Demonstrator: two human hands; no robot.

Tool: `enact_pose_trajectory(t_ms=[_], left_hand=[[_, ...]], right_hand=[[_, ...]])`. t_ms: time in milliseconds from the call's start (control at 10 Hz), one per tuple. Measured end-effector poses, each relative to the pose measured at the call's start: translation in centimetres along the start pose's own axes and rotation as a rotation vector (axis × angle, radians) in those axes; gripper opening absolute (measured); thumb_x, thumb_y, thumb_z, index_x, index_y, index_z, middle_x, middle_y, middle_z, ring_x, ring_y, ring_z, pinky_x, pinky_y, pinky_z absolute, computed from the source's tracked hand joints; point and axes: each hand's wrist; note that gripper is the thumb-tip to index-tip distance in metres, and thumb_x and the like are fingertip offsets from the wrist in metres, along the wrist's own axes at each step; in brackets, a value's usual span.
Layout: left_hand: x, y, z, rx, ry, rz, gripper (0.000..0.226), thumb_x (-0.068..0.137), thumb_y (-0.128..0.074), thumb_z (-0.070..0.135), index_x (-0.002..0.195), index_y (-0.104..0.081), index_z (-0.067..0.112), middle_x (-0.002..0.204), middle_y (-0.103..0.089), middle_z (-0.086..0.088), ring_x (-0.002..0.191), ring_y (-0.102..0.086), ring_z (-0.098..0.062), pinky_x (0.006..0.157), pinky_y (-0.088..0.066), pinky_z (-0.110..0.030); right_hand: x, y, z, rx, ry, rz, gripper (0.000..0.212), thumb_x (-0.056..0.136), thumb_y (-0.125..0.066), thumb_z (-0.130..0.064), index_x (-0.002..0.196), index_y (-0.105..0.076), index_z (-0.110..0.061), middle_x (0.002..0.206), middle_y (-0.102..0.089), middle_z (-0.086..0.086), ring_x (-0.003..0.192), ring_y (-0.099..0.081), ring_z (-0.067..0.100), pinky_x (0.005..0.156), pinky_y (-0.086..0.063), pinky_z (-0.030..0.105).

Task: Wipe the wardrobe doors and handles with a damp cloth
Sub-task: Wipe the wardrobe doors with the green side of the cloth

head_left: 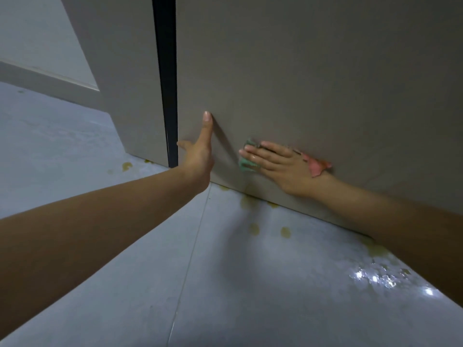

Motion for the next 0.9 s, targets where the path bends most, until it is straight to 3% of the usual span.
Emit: enact_pose_trajectory(t_ms=[100, 200, 300, 400, 500, 600, 700, 800, 900], left_hand=[[-0.3, 0.2, 0.0, 0.032, 0.023, -0.093, 0.112, 0.072, -0.049, 0.084, 0.155, -0.006, 0.022, 0.16, -0.014, -0.001, 0.145, -0.02, -0.023, 0.118, -0.021, -0.044], [-0.3, 0.6, 0.3, 0.081, 0.088, -0.183, 0.106, 0.076, -0.04, 0.085, 0.153, -0.019, 0.014, 0.155, -0.026, -0.008, 0.145, -0.022, -0.026, 0.118, -0.023, -0.04], [-0.1, 0.6, 0.3, 0.071, 0.078, -0.183, 0.105, 0.076, -0.04, 0.085, 0.148, -0.028, 0.008, 0.136, -0.044, -0.014, 0.142, -0.026, -0.027, 0.116, -0.026, -0.039], [0.1, 0.0, 0.0, 0.012, 0.081, -0.181, 0.119, 0.053, -0.049, 0.096, 0.15, -0.026, 0.03, 0.152, -0.035, -0.007, 0.138, -0.036, -0.029, 0.117, -0.026, -0.042], [0.4, -0.4, -0.7, -0.05, 0.071, -0.128, 0.124, 0.047, -0.054, 0.095, 0.15, -0.025, 0.034, 0.157, -0.017, -0.011, 0.141, -0.025, -0.039, 0.117, -0.019, -0.049], [0.4, -0.6, -1.7, -0.038, 0.029, -0.074, 0.13, 0.055, -0.058, 0.089, 0.152, 0.009, 0.035, 0.161, -0.007, 0.001, 0.147, -0.018, -0.025, 0.118, -0.02, -0.049], [0.2, -1.4, -2.9, -0.045, 0.013, -0.016, 0.113, 0.077, -0.054, 0.073, 0.149, 0.022, 0.03, 0.161, 0.001, 0.009, 0.148, -0.011, -0.019, 0.118, -0.019, -0.048], [0.3, -1.6, -2.8, -0.021, 0.027, -0.002, 0.116, 0.074, -0.052, 0.077, 0.148, 0.024, 0.031, 0.161, 0.004, 0.007, 0.148, -0.009, -0.021, 0.118, -0.018, -0.048], [0.7, -1.3, -2.8, -0.024, 0.028, -0.012, 0.116, 0.074, -0.054, 0.076, 0.148, 0.023, 0.03, 0.161, 0.006, 0.008, 0.148, -0.008, -0.02, 0.119, -0.017, -0.048]], right_hand=[[-1.8, 0.5, 0.0, 0.047, -0.032, -0.01, 0.05, 0.092, -0.026, 0.003, 0.135, -0.052, -0.004, 0.147, -0.042, 0.004, 0.146, -0.004, 0.012, 0.12, -0.007, 0.029], [-2.8, 1.6, 1.2, -0.016, -0.153, 0.077, 0.049, 0.092, -0.034, 0.0, 0.137, -0.05, -0.007, 0.15, -0.034, 0.003, 0.147, -0.009, 0.014, 0.12, -0.005, 0.03], [-1.9, 1.5, 1.3, -0.082, -0.171, 0.175, 0.054, 0.087, -0.042, 0.0, 0.14, -0.047, -0.009, 0.151, -0.03, 0.002, 0.146, -0.012, 0.016, 0.12, -0.004, 0.031], [-0.4, -0.9, 0.1, -0.206, 0.049, 0.209, 0.053, 0.086, -0.039, 0.0, 0.138, -0.047, -0.005, 0.149, -0.036, 0.005, 0.142, -0.023, 0.018, 0.12, -0.008, 0.031], [0.4, -2.1, -2.5, 0.891, -0.014, 0.449, 0.04, 0.099, -0.04, -0.022, 0.137, -0.05, -0.015, 0.145, -0.045, 0.0, 0.136, -0.036, 0.011, 0.117, -0.014, 0.028], [1.3, -3.0, -4.8, 1.712, -0.439, 0.136, 0.075, 0.068, -0.072, -0.058, 0.134, -0.052, -0.027, 0.14, -0.049, -0.006, 0.126, -0.049, 0.005, 0.116, -0.019, 0.033], [1.5, -4.0, -6.5, 1.915, -0.806, -0.217, 0.147, 0.021, -0.089, -0.055, 0.144, -0.025, -0.006, 0.138, -0.037, 0.008, 0.134, -0.036, 0.021, 0.114, -0.023, 0.031], [-0.1, -4.0, -5.8, 1.745, -0.674, -0.393, 0.077, 0.083, -0.054, -0.04, 0.144, -0.022, -0.005, 0.139, -0.034, 0.001, 0.141, -0.025, 0.023, 0.107, -0.028, 0.014], [-5.3, -5.9, -6.4, 1.554, -0.575, -0.629, 0.044, 0.098, -0.026, -0.012, 0.132, -0.039, -0.036, 0.15, -0.026, -0.016, 0.14, -0.009, -0.011, 0.111, 0.001, 0.007]])
Point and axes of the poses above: each hand's wrist, its own x-axis towards the middle knuckle, its own y-axis out of the back of the hand, z = x × y
